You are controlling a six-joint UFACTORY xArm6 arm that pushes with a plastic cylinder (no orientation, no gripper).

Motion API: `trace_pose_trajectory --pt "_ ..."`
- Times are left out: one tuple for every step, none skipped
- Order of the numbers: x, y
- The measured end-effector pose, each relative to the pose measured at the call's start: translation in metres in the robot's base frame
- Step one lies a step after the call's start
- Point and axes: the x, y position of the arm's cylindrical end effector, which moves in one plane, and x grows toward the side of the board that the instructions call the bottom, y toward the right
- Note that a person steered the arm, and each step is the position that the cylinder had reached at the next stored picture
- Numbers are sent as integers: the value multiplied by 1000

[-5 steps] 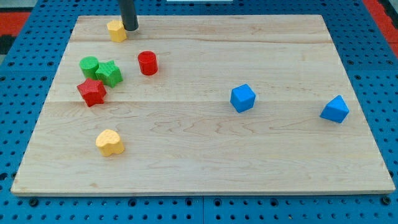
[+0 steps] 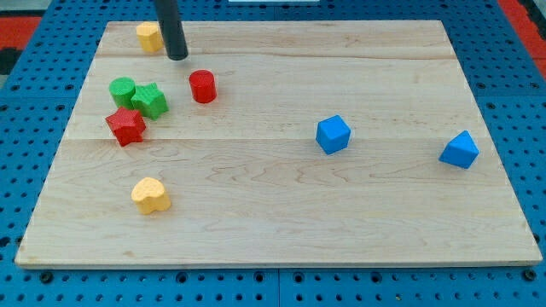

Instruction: Push the red circle towards the blue triangle

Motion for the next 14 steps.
trace_pose_trajectory --pt "2 54" --pt "4 106" --pt "10 139" --pt "15 162" --pt "16 165" --pt "32 169" --pt "43 171" --pt "12 128" --pt "-36 81" --pt "-24 22" --pt "28 10" --pt "54 2" --pt "94 32" --pt "130 93"
